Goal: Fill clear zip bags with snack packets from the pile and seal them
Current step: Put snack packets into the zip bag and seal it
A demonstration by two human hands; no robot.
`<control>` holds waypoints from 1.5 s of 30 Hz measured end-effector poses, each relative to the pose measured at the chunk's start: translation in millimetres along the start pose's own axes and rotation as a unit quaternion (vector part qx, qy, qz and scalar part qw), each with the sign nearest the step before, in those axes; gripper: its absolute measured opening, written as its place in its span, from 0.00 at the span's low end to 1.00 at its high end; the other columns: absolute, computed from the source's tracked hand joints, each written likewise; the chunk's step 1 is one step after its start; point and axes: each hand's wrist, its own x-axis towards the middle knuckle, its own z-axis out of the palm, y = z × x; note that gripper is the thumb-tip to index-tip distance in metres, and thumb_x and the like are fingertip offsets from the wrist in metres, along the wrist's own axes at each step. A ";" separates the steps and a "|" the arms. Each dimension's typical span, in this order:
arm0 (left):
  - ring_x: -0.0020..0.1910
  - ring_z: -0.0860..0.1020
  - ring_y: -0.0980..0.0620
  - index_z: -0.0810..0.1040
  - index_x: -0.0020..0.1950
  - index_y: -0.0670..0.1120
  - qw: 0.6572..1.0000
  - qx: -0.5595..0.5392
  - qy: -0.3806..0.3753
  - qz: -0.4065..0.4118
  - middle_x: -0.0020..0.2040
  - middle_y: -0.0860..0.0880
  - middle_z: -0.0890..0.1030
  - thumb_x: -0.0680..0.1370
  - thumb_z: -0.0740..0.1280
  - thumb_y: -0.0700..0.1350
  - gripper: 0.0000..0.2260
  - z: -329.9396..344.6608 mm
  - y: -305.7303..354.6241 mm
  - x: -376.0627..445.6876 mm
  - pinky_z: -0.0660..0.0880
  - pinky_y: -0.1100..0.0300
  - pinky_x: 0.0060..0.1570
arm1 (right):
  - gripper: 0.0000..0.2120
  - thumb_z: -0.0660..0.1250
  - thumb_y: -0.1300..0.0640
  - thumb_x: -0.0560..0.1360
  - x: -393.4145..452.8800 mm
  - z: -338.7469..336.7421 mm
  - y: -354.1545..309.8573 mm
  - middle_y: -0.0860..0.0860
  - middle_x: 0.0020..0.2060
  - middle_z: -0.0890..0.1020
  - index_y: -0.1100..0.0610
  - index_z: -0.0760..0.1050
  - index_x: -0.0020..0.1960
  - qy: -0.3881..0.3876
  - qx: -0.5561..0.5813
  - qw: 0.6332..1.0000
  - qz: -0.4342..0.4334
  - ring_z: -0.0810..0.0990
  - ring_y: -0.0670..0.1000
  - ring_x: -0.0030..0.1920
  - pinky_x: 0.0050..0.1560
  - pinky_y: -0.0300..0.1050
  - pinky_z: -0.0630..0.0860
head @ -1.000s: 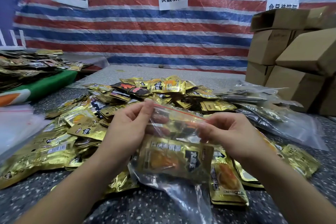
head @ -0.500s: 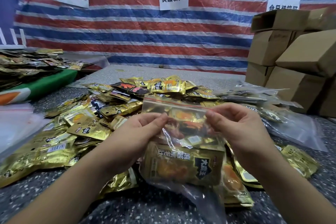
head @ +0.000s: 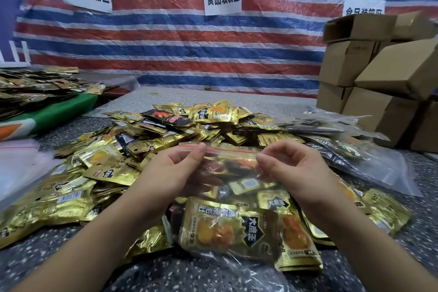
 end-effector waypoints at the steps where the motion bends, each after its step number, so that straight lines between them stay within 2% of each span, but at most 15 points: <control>1: 0.42 0.86 0.42 0.85 0.47 0.46 1.000 0.003 0.007 -0.001 0.45 0.40 0.86 0.73 0.65 0.54 0.15 -0.3 -0.6 0.5 0.82 0.48 0.42 | 0.07 0.72 0.49 0.67 -0.3 0.2 -0.2 0.55 0.37 0.85 0.53 0.82 0.40 -0.011 -0.006 1.000 0.003 0.83 0.50 0.36 0.37 0.40 0.79; 4: 0.39 0.86 0.47 0.86 0.45 0.49 1.000 0.016 0.004 -0.002 0.44 0.42 0.86 0.74 0.65 0.53 0.13 1.7 -1.7 -1.3 0.82 0.55 0.36 | 0.16 0.65 0.44 0.73 7.4 -2.9 1.5 0.53 0.35 0.85 0.56 0.81 0.40 0.005 0.007 0.999 0.051 0.83 0.49 0.34 0.32 0.34 0.76; 7: 0.35 0.85 0.47 0.86 0.44 0.48 1.000 0.021 0.004 -0.007 0.43 0.41 0.86 0.73 0.65 0.53 0.13 2.3 -1.5 -2.7 0.80 0.59 0.28 | 0.17 0.63 0.49 0.80 35.4 -11.3 6.0 0.51 0.35 0.86 0.60 0.81 0.43 0.058 -0.051 0.992 0.097 0.84 0.49 0.36 0.36 0.39 0.77; 12: 0.40 0.86 0.43 0.86 0.43 0.47 0.999 0.034 0.018 0.002 0.42 0.42 0.86 0.72 0.67 0.53 0.12 2.1 -5.2 0.3 0.83 0.44 0.43 | 0.09 0.63 0.53 0.82 102.8 -7.9 8.8 0.52 0.45 0.84 0.57 0.79 0.52 0.026 -0.214 0.971 0.101 0.83 0.48 0.44 0.43 0.41 0.78; 17: 0.40 0.85 0.42 0.87 0.44 0.50 0.999 0.032 0.022 0.006 0.42 0.41 0.86 0.70 0.68 0.53 0.11 2.6 -8.1 1.2 0.81 0.37 0.42 | 0.18 0.65 0.50 0.80 161.6 22.5 7.2 0.54 0.60 0.79 0.57 0.73 0.67 -0.012 -0.430 0.903 -0.006 0.77 0.54 0.59 0.58 0.49 0.76; 20: 0.39 0.85 0.41 0.87 0.43 0.48 0.999 0.029 0.016 0.004 0.41 0.41 0.86 0.71 0.70 0.51 0.10 1.8 -8.4 2.4 0.81 0.37 0.41 | 0.25 0.61 0.46 0.81 194.1 35.3 5.7 0.56 0.69 0.74 0.57 0.66 0.74 -0.024 -0.510 0.860 -0.006 0.74 0.57 0.66 0.65 0.54 0.74; 23: 0.37 0.85 0.42 0.86 0.41 0.48 1.000 0.020 0.011 0.002 0.40 0.41 0.86 0.71 0.71 0.49 0.07 1.1 -8.1 2.6 0.83 0.45 0.35 | 0.33 0.59 0.40 0.81 215.8 39.6 12.6 0.59 0.72 0.70 0.60 0.59 0.77 -0.011 -0.555 0.828 0.083 0.72 0.60 0.69 0.64 0.53 0.72; 25: 0.35 0.85 0.46 0.86 0.40 0.48 1.000 0.010 0.009 0.000 0.39 0.42 0.86 0.72 0.71 0.47 0.06 0.5 -7.3 2.4 0.81 0.54 0.30 | 0.37 0.60 0.36 0.79 222.9 41.5 21.6 0.60 0.70 0.72 0.62 0.61 0.76 -0.009 -0.556 0.822 0.123 0.72 0.62 0.68 0.61 0.52 0.73; 27: 0.34 0.84 0.47 0.86 0.38 0.46 1.000 0.006 0.009 0.000 0.38 0.42 0.85 0.74 0.71 0.45 0.07 0.0 -6.9 2.7 0.78 0.59 0.27 | 0.40 0.62 0.32 0.75 225.4 43.7 29.4 0.59 0.69 0.74 0.61 0.64 0.74 0.008 -0.558 0.818 0.139 0.73 0.62 0.67 0.64 0.56 0.74; 29: 0.33 0.84 0.48 0.85 0.38 0.45 1.000 0.007 0.015 0.002 0.38 0.42 0.85 0.76 0.70 0.43 0.08 -1.0 -7.2 3.2 0.78 0.60 0.26 | 0.41 0.65 0.31 0.73 225.6 47.8 32.0 0.58 0.66 0.75 0.60 0.66 0.72 0.025 -0.544 0.826 0.144 0.75 0.61 0.64 0.62 0.56 0.75; 33: 0.35 0.85 0.46 0.84 0.40 0.45 1.000 0.012 0.022 0.004 0.39 0.42 0.86 0.76 0.70 0.43 0.06 -2.7 -8.1 5.2 0.80 0.56 0.29 | 0.36 0.69 0.36 0.74 221.4 57.2 27.0 0.57 0.52 0.76 0.62 0.69 0.69 0.012 -0.507 0.843 0.179 0.77 0.57 0.54 0.49 0.49 0.76; 35: 0.35 0.85 0.47 0.84 0.41 0.45 1.000 0.018 0.022 0.003 0.39 0.43 0.86 0.76 0.70 0.43 0.06 -2.4 -8.5 5.1 0.81 0.56 0.31 | 0.36 0.70 0.39 0.74 219.6 58.1 24.9 0.58 0.57 0.77 0.63 0.68 0.70 0.017 -0.459 0.865 0.200 0.78 0.58 0.56 0.51 0.49 0.78; 37: 0.35 0.85 0.48 0.84 0.42 0.44 1.000 0.022 0.022 0.001 0.39 0.43 0.86 0.76 0.70 0.44 0.05 -2.1 -7.9 4.5 0.81 0.57 0.30 | 0.36 0.74 0.44 0.73 219.6 57.2 26.2 0.59 0.63 0.76 0.64 0.67 0.70 0.046 -0.348 0.912 0.213 0.77 0.58 0.56 0.48 0.49 0.76; 42: 0.34 0.85 0.48 0.84 0.42 0.42 0.999 0.023 0.024 0.000 0.39 0.43 0.86 0.76 0.70 0.43 0.06 -2.8 -6.6 3.4 0.79 0.59 0.28 | 0.33 0.76 0.58 0.72 211.6 58.8 24.5 0.56 0.62 0.78 0.57 0.66 0.73 0.049 -0.154 0.976 0.148 0.79 0.57 0.59 0.60 0.55 0.78; 45: 0.35 0.84 0.48 0.83 0.43 0.42 1.000 0.014 0.016 -0.003 0.40 0.42 0.86 0.75 0.70 0.44 0.06 -1.6 -6.4 2.8 0.80 0.58 0.29 | 0.19 0.76 0.58 0.72 200.6 49.0 14.8 0.52 0.53 0.80 0.55 0.73 0.60 0.064 -0.135 0.986 0.070 0.81 0.55 0.55 0.60 0.56 0.79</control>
